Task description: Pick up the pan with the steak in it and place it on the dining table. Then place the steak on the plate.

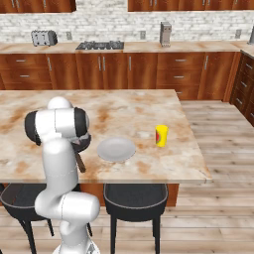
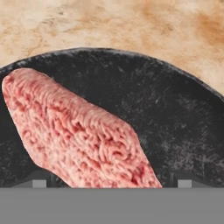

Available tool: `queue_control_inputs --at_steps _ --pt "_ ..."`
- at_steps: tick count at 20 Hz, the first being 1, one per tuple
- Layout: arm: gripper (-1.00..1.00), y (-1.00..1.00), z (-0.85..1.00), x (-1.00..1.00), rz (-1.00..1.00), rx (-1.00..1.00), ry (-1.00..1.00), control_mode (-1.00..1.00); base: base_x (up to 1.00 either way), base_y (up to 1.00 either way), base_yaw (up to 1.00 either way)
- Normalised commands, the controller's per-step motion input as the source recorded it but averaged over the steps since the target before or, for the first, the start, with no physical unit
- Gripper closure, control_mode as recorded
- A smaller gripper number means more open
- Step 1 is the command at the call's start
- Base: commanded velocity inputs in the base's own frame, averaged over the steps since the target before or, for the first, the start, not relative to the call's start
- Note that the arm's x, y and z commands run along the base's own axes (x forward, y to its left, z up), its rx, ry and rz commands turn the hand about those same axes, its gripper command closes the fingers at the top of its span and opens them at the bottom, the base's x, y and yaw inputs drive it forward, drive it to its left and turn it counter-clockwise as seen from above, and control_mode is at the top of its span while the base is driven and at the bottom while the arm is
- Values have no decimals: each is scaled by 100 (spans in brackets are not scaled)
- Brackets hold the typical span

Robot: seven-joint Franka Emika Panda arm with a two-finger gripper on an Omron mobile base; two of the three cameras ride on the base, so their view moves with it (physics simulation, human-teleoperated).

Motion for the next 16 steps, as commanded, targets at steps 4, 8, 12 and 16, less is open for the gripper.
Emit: queue_control_inputs --at_steps 4,8,12,16 --pt "100 0 -32 3 -1 -2 5 -100 0 0 0" --pt "100 0 -1 1 -1 0 1 -100 0 0 0" --pt "100 -2 21 0 0 2 -4 -100 0 0 0" --pt "100 -14 53 -26 0 4 -8 -100 0 0 0"
